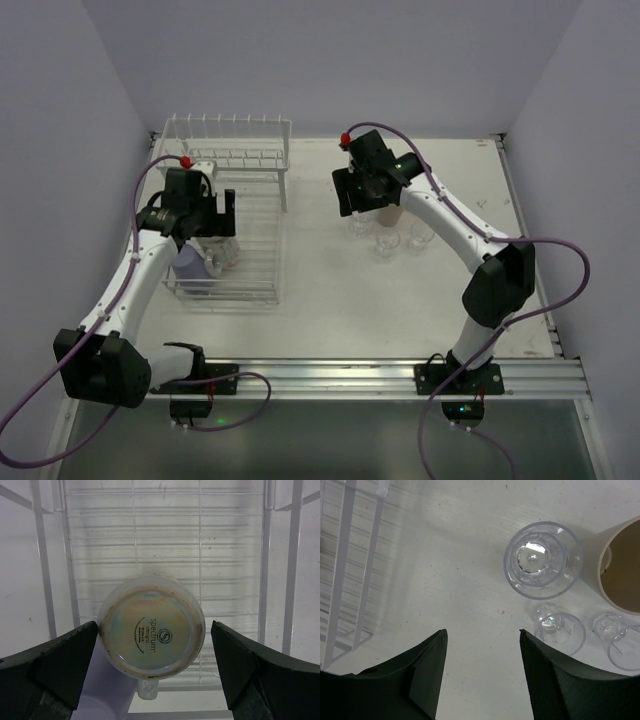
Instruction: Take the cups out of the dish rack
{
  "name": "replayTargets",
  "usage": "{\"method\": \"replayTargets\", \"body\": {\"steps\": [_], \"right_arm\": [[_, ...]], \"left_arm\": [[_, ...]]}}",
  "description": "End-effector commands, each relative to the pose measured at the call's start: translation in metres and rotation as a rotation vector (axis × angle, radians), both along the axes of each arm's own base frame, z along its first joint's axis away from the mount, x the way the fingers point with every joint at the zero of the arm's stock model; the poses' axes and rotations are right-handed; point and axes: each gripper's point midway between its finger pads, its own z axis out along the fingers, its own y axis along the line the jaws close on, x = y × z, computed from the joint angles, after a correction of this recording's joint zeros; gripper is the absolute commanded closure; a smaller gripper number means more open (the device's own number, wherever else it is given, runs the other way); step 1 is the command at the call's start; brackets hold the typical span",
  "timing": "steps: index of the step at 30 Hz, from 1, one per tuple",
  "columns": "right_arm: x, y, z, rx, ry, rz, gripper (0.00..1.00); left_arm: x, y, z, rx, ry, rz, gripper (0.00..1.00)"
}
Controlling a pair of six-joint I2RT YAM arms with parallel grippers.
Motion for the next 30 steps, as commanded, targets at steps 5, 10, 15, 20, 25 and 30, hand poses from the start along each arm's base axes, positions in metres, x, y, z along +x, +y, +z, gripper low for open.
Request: {"method": "replayTargets", "body": {"steps": [5, 10, 15, 20, 25, 30], "right_arm": [[-0.003, 0.003, 0.021, 0.052, -0.055, 0.029, 0.37], [-0.005, 0.003, 0.021, 0.057, -0.054, 0.031, 0.37], [-0.007, 0.001, 0.017, 0.056, -0.055, 0.033, 0.37], [-0.009, 0.001, 0.010, 0.051, -0.043, 0.039, 0.37], [-0.010, 0.000, 0.011, 0.048, -0.047, 0.039, 0.37], [-0.009, 0.000, 0.011, 0.053, -0.051, 0.033, 0.37]], "left_arm": [[-0.007, 0.007, -0.009, 0.015, 0.013, 0.025, 0.00], [-0.005, 0.006, -0.014, 0.010, 0.026, 0.024, 0.00], [-0.001, -0.001, -0.021, -0.018, 0.039, 0.009, 0.00], [0.006, -0.004, -0.025, -0.026, 0.045, 0.007, 0.00], [0.005, -0.003, -0.032, -0.021, 0.058, 0.006, 0.01], [0.007, -0.003, -0.030, -0.024, 0.044, 0.007, 0.33]]}}
